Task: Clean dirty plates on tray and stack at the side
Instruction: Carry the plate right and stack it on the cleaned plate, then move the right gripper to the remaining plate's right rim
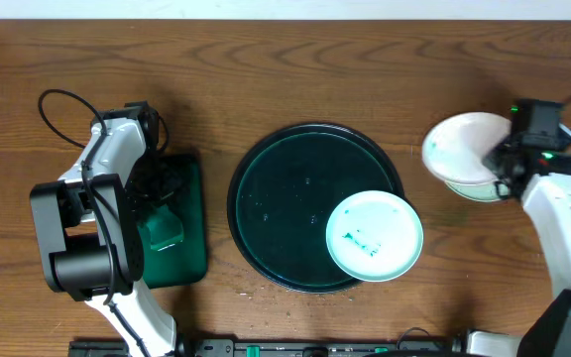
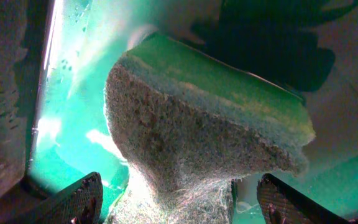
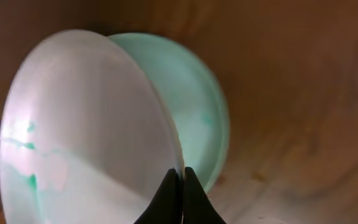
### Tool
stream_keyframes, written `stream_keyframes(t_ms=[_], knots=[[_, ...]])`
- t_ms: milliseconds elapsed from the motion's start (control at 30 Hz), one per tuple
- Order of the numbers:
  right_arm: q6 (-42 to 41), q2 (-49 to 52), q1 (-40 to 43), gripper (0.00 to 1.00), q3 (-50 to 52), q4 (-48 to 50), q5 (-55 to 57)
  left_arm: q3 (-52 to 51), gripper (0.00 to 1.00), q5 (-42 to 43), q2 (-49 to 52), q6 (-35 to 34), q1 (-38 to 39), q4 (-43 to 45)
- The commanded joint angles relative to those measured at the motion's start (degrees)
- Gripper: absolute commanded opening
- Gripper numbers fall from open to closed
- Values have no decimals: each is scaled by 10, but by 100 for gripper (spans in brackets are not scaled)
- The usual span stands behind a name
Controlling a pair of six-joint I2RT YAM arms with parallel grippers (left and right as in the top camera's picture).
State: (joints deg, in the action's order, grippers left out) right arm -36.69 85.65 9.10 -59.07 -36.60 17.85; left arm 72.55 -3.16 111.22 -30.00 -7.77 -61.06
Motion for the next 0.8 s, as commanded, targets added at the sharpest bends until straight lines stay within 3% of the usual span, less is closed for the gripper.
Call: stream_keyframes(t_ms=[0,500,633,767], knots=[[-24,-10,61,1,-2,-5,-26,-3,80,-2,-1,-6,-2,-2],[-9,37,92,2,-1,-1,-105,-3,80,-2,-1,-6,-2,-4],[-9,67,92,43,-1,2,-125,-3,80,-2,-1,-6,-2,-6],[31,65,86,46,-3,20,-150,-3,80,-2,-1,-6,-2,-6]])
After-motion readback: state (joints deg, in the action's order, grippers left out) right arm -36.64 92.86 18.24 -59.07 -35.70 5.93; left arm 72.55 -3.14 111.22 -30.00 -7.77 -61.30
